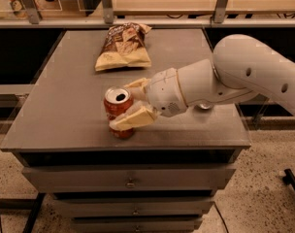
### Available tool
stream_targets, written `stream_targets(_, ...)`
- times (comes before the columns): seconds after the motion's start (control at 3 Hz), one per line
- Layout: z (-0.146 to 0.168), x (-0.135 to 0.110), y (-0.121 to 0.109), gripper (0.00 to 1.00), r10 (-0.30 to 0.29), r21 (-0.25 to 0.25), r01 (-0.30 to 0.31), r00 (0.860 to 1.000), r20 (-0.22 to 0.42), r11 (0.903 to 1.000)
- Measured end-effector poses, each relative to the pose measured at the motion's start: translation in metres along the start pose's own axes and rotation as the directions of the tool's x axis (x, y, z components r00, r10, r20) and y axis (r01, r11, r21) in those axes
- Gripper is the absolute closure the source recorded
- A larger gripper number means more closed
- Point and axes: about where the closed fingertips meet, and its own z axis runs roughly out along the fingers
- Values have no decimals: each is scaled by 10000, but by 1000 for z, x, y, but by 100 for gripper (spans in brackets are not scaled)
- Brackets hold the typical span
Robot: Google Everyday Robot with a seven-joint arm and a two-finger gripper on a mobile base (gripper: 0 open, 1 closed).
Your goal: Move coke can near brown chip bag
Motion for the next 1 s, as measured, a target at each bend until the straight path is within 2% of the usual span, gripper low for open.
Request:
stream_targets(0.67,3,-3,2,87,-55,-59,55,10000,-10,10000)
stream_targets(1.0,3,-6,-2,100,-240,-52,239,9997,-44,9997)
